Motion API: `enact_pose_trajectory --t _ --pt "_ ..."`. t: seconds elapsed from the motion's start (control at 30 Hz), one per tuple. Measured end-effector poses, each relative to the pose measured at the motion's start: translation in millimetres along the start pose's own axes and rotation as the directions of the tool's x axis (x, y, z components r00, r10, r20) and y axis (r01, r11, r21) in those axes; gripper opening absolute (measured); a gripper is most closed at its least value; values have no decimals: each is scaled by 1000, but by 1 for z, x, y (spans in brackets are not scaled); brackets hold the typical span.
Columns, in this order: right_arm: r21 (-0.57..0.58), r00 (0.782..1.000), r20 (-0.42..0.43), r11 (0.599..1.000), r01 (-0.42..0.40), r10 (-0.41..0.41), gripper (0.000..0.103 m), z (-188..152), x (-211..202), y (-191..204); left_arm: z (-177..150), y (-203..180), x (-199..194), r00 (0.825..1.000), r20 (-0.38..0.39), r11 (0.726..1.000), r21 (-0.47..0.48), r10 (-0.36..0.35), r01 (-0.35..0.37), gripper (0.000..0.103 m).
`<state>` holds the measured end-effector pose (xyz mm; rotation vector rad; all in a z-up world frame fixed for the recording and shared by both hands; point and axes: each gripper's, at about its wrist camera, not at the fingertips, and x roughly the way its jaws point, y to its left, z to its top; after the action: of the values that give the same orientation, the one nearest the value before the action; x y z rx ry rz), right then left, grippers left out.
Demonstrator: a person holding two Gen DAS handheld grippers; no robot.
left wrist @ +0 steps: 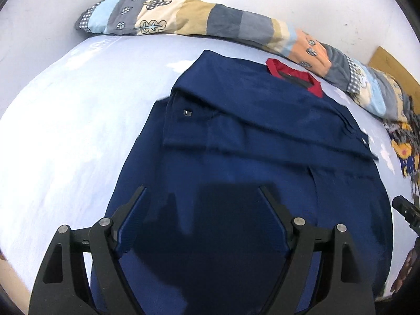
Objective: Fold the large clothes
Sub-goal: 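Grasp the jacket hem with both grippers and fold it toward the collar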
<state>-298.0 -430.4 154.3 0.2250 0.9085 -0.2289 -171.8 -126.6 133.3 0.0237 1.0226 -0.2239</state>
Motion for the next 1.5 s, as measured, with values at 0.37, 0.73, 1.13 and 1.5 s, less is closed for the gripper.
enact_pose_trajectory --t 0.37,0.73,1.13,1.5 --pt "-67 995 -94 998 21 -27 70 -102 -23 22 -111 -29 -9 994 -113 998 57 9 -3 82" --pt "-171 977 -155 978 119 -146 89 -147 -4 41 -144 -33 -15 996 -58 991 117 65 -58 103" --pt "-103 986 -85 986 135 -144 103 -162 -1 38 -169 -37 -22 992 107 991 103 72 -83 103" --pt "-90 986 -50 984 155 -160 103 -165 -4 39 -167 -35 -24 994 100 990 129 52 -65 103"
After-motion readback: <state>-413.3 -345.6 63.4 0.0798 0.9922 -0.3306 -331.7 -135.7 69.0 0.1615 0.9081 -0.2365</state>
